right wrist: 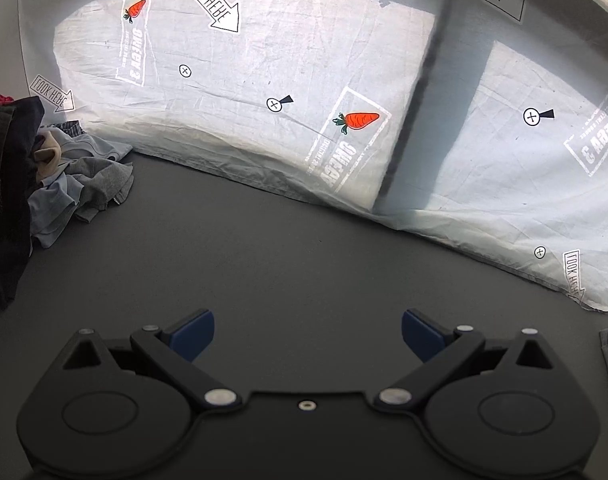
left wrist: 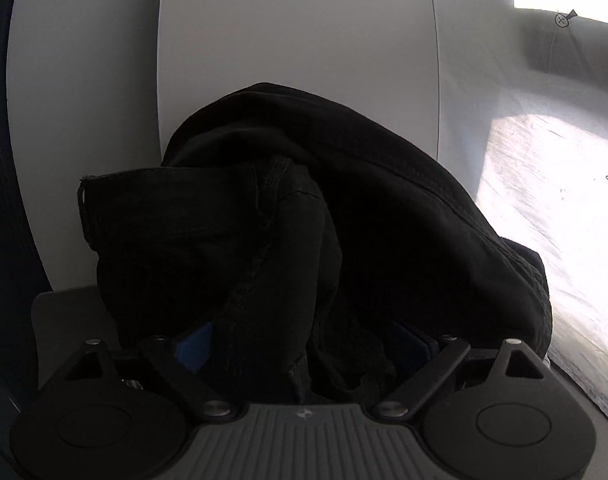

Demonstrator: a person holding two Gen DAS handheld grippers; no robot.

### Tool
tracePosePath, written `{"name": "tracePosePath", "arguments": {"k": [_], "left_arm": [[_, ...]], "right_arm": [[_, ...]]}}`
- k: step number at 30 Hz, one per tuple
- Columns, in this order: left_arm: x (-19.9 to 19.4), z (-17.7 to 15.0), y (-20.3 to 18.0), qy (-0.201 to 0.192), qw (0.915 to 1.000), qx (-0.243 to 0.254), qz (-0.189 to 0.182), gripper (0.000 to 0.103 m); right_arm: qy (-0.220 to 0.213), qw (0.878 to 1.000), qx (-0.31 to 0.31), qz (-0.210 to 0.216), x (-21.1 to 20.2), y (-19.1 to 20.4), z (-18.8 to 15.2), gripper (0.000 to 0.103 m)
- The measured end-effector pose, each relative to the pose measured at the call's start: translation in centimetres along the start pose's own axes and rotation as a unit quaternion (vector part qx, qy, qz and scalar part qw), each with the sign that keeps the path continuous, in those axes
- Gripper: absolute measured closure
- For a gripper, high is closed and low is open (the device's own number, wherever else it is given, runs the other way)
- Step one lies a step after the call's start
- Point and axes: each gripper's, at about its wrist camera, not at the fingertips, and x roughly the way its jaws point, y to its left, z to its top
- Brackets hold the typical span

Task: Fold clothes
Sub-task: 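Reach the left gripper into the clothes heap and grasp the black pants, then carry the black pants with the left gripper and lay them on the table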

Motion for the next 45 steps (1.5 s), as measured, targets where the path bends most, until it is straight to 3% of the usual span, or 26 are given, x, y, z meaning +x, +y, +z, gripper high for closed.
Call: {"name": "tracePosePath", "arguments": {"k": [2,3,4,7,11,16,19,20,21,22,24,26,29,31,32,33,34,35,37,38,39,41,45], "left_arm": [[1.2,-0.2,-0.4,0.009,0.9999,-0.003,0.005,0.027],[0.8,-0.2,-0.7,0.006,0.9999,0.001,0.013,0.054],[0.4,-0.3,-1.0,0.002,0.9998,0.005,0.021,0.072],[-1.3,-0.5,-0.9,0.011,0.9999,-0.005,0.001,0.079],[-6.5,-0.5,-0.8,0.013,0.999,-0.001,-0.042,0.084],[-18.6,0.2,-1.2,-0.044,0.9916,-0.003,-0.122,0.086],[-27.4,0.6,-2.6,-0.096,0.9757,0.017,-0.196,0.089],[-30.4,0.6,-3.3,-0.112,0.9661,0.025,-0.231,0.09],[-33.7,0.3,-4.2,-0.122,0.951,0.035,-0.282,0.094],[-37.0,0.0,-5.1,-0.132,0.9329,0.045,-0.332,0.1],[-43.5,-0.9,-6.8,-0.145,0.889,0.063,-0.43,0.1],[-48.8,-3.7,-8.9,-0.126,0.8426,0.076,-0.518,0.1],[-52.5,-9.6,-15.8,-0.041,0.7853,0.112,-0.608,0.099],[-51.5,-15.5,-21.4,0.067,0.7665,0.138,-0.624,0.086],[-50.8,-18.4,-23.6,0.123,0.7585,0.147,-0.623,0.085],[-49.8,-21.0,-24.6,0.184,0.7578,0.148,-0.608,0.088],[-48.8,-23.2,-25.3,0.238,0.7508,0.146,-0.599,0.088],[-48.1,-24.3,-25.2,0.266,0.7398,0.146,-0.601,0.087],[-47.4,-25.8,-23.2,0.268,0.7359,0.173,-0.597,0.079],[-46.9,-26.4,-21.9,0.262,0.7412,0.188,-0.589,0.075],[-46.0,-26.8,-20.1,0.243,0.7603,0.205,-0.567,0.068],[-44.0,-27.2,-17.0,0.208,0.7957,0.233,-0.519,0.065],[-36.8,-23.1,-17.0,0.214,0.8708,0.207,-0.391,0.065]], "right_arm": [[0.02,1.0,0.011,0.012,0.6,0.4,0.0,0.002],[0.026,0.999,0.019,0.019,0.6,0.4,-0.1,0.002],[0.03,0.999,0.026,0.026,0.7,0.4,-0.2,0.002],[0.031,0.999,0.029,0.031,0.2,0.2,-0.9,0.002],[0.024,0.998,0.054,0.035,-0.7,-1.4,-1.7,0.002],[-0.011,0.995,0.098,0.028,-3.5,-5.5,-3.0,0.002],[-0.033,0.991,0.126,0.021,-5.6,-9.0,-4.5,0.002],[-0.039,0.99,0.134,0.016,-6.4,-10.3,-5.1,0.002],[-0.046,0.988,0.144,0.01,-7.4,-12.0,-5.9,0.002],[-0.053,0.987,0.155,0.002,-8.4,-13.7,-6.8,0.002],[-0.063,0.982,0.176,-0.017,-10.2,-16.9,-8.5,0.002],[-0.07,0.976,0.201,-0.041,-12.1,-20.4,-10.6,0.002],[-0.069,0.965,0.239,-0.086,-14.3,-25.7,-13.3,0.002],[-0.063,0.956,0.263,-0.115,-15.7,-29.3,-14.3,0.002],[-0.06,0.952,0.273,-0.127,-16.2,-30.7,-14.7,0.002],[-0.055,0.948,0.28,-0.139,-16.5,-32.0,-15.3,0.002],[-0.048,0.944,0.288,-0.152,-16.8,-33.3,-16.1,0.002],[-0.042,0.942,0.29,-0.163,-17.1,-34.4,-16.9,0.002],[-0.032,0.942,0.283,-0.178,-17.4,-35.7,-18.1,0.002],[-0.024,0.942,0.279,-0.183,-17.3,-35.9,-18.7,0.002],[-0.014,0.943,0.276,-0.188,-17.1,-36.1,-19.2,0.002],[0.005,0.944,0.276,-0.18,-15.9,-36.1,-19.6,0.002],[0.038,0.952,0.26,-0.156,-12.8,-35.6,-18.0,0.002]]}}
